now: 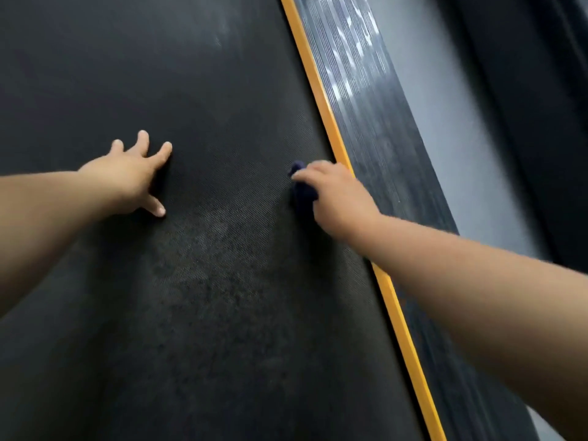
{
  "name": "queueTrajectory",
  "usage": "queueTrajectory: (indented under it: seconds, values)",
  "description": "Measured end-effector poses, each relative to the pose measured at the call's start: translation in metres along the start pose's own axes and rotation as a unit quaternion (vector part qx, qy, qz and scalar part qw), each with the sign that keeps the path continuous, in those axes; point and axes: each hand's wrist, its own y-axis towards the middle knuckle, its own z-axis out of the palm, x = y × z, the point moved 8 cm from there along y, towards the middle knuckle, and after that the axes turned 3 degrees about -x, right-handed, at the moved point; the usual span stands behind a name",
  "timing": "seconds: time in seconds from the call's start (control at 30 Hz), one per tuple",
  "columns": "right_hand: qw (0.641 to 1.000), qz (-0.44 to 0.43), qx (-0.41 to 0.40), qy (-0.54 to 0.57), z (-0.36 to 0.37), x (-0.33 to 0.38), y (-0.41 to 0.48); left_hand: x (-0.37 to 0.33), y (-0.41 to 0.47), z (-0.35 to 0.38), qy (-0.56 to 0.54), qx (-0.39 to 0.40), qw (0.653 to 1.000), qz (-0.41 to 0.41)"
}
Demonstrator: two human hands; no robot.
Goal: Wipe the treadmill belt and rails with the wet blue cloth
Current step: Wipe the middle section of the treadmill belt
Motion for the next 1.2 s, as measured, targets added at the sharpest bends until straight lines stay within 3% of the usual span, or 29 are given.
queueTrajectory:
  seconds: [0.07, 0.27, 0.33, 0.43, 0.5, 0.6, 0.7, 0.9, 1.0, 1.13, 1.2]
  values:
    - [0.997, 0.058, -0.042, -0.002, -0.012, -0.029, 0.018, -0.003, -0.008, -0.001, 0.002, -0.010, 1.000, -0.022]
    - [0.998, 0.053, 0.015, 0.035, 0.021, -0.010, -0.004, -0.025, -0.060, 0.043, -0.058, 0.057, 0.997, -0.017]
    - [0.997, -0.032, 0.049, 0.041, 0.030, 0.005, -0.027, -0.029, -0.070, 0.059, -0.083, 0.058, 0.995, -0.020]
    - [0.982, -0.167, 0.075, -0.040, 0.032, 0.017, -0.030, -0.029, -0.067, 0.065, -0.101, 0.036, 0.994, -0.026]
    - [0.991, -0.111, 0.001, -0.078, 0.006, -0.006, 0.011, -0.028, -0.064, 0.064, -0.103, 0.039, 0.994, -0.026]
    - [0.994, -0.029, 0.003, -0.101, -0.003, -0.028, 0.051, -0.027, -0.064, 0.068, -0.095, 0.036, 0.994, -0.028]
    - [1.000, 0.025, -0.001, -0.019, 0.013, -0.020, 0.034, -0.028, -0.063, 0.065, -0.089, 0.038, 0.995, -0.022]
    - [0.996, -0.034, 0.016, 0.076, 0.039, 0.027, -0.051, -0.031, -0.064, 0.066, -0.077, 0.047, 0.996, -0.019]
    - [0.996, -0.022, 0.021, 0.088, 0.041, 0.027, -0.051, -0.030, -0.066, 0.065, -0.075, 0.058, 0.995, -0.024]
    - [0.991, 0.046, -0.120, 0.031, 0.008, -0.019, 0.001, -0.030, -0.065, 0.067, -0.076, 0.054, 0.995, -0.024]
    - [0.991, 0.061, -0.111, -0.033, 0.008, -0.028, 0.019, -0.029, -0.065, 0.067, -0.069, 0.055, 0.996, -0.023]
